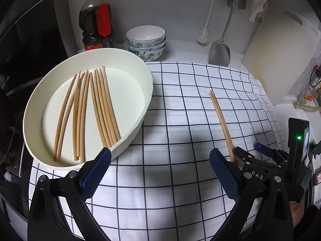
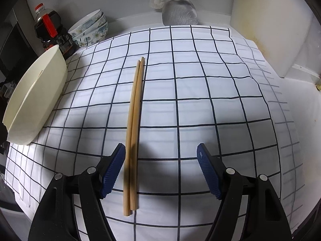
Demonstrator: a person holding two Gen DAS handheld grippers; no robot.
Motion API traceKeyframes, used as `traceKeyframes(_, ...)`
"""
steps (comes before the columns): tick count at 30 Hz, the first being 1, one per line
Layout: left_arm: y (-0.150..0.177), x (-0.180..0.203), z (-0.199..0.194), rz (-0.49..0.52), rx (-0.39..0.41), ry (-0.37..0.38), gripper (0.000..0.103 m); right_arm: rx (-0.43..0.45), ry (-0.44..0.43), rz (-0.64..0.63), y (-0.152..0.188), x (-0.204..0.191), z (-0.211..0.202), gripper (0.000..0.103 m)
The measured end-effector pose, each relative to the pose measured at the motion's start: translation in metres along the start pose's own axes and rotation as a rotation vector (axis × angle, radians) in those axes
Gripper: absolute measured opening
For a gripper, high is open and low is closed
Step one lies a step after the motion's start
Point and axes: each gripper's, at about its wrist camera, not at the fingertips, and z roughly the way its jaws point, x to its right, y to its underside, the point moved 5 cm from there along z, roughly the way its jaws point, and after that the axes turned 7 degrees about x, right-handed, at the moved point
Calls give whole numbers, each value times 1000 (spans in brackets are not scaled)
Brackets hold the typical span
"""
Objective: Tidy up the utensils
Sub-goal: 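Lower the right tool and pinch one of the last two chopsticks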
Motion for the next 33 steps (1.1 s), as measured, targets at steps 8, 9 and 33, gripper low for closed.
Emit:
traceKeyframes(8,3,12,5,14,-9,3,96,-1,14,-53,4,1,5,70)
traceKeyframes(9,4,14,6,16,-13,3,96,1,15,-60,4,0,5,70)
traceKeyframes(33,15,54,21,75,-34,31,96,50,-54,-120,0,11,8,38)
